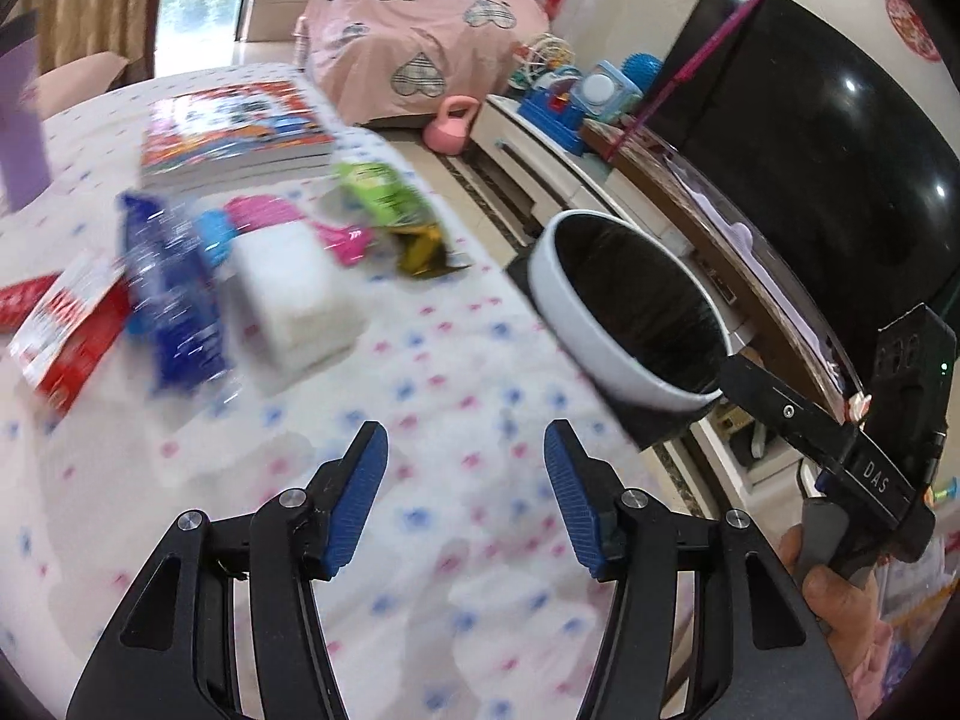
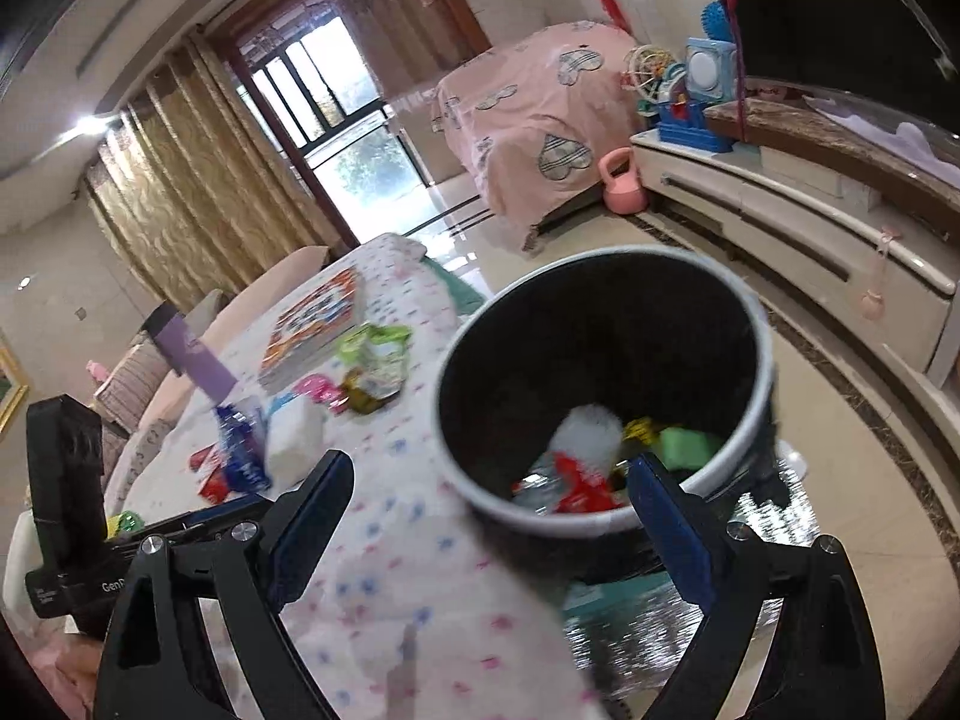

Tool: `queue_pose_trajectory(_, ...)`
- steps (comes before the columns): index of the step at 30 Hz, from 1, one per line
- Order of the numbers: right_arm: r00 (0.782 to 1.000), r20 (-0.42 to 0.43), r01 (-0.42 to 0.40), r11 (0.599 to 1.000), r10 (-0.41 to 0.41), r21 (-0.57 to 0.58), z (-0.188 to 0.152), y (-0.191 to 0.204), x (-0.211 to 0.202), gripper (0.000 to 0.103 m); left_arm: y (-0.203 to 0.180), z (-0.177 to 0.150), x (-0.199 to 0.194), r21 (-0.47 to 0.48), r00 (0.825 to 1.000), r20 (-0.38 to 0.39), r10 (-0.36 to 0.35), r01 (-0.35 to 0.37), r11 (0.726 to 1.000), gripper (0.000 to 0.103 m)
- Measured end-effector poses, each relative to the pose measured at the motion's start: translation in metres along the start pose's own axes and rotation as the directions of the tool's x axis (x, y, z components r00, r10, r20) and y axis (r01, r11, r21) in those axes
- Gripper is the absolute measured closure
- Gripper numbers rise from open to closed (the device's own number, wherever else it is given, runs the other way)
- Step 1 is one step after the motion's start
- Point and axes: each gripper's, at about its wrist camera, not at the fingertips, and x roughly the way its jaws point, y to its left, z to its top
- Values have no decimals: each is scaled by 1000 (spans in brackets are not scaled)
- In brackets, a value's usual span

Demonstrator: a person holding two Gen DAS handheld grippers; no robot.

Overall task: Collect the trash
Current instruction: 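Move both tools back over the table toward the white printed box and foam block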

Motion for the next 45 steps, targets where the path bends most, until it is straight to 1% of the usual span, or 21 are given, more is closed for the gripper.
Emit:
queue_pose_trajectory(6,998,-36,-49,998,48,-28,-19,34,17,9,35,-16,-22,-60,999,24,42,-40,997,48)
queue_pose_trajectory(11,994,-76,-89,994,84,-62,-30,63,34,9,61,-27,-32,-103,997,33,76,-73,992,48)
queue_pose_trajectory(17,989,-101,-115,990,106,-88,-40,88,48,9,87,-40,-41,-138,994,31,107,-101,985,48)
queue_pose_trajectory(21,990,-101,-112,987,100,-116,-45,103,56,9,103,-45,-48,-154,991,36,125,-118,981,48)
queue_pose_trajectory(23,991,-94,-104,987,92,-125,-47,110,59,6,109,-44,-51,-159,989,41,139,-131,979,48)
queue_pose_trajectory(25,991,-94,-110,986,99,-125,-49,115,64,5,115,-43,-54,-163,987,45,151,-142,976,48)
queue_pose_trajectory(28,990,-100,-113,984,100,-139,-49,122,71,5,125,-39,-59,-173,983,57,172,-160,972,45)
queue_pose_trajectory(32,990,-114,-105,980,87,-168,-47,134,81,5,142,-29,-61,-166,976,66,206,-193,967,42)
queue_pose_trajectory(36,984,-159,-110,977,81,-185,-40,142,97,5,154,-12,-56,-129,970,62,235,-225,966,37)
queue_pose_trajectory(39,982,-177,-101,978,68,-182,-34,145,109,6,163,-1,-52,-107,969,64,237,-229,967,33)
queue_pose_trajectory(43,982,-174,-105,972,69,-209,-25,152,122,8,170,17,-38,-68,969,50,241,-238,969,31)
queue_pose_trajectory(45,983,-173,-103,970,64,-222,-19,155,130,12,172,24,-30,-49,966,41,255,-253,966,31)
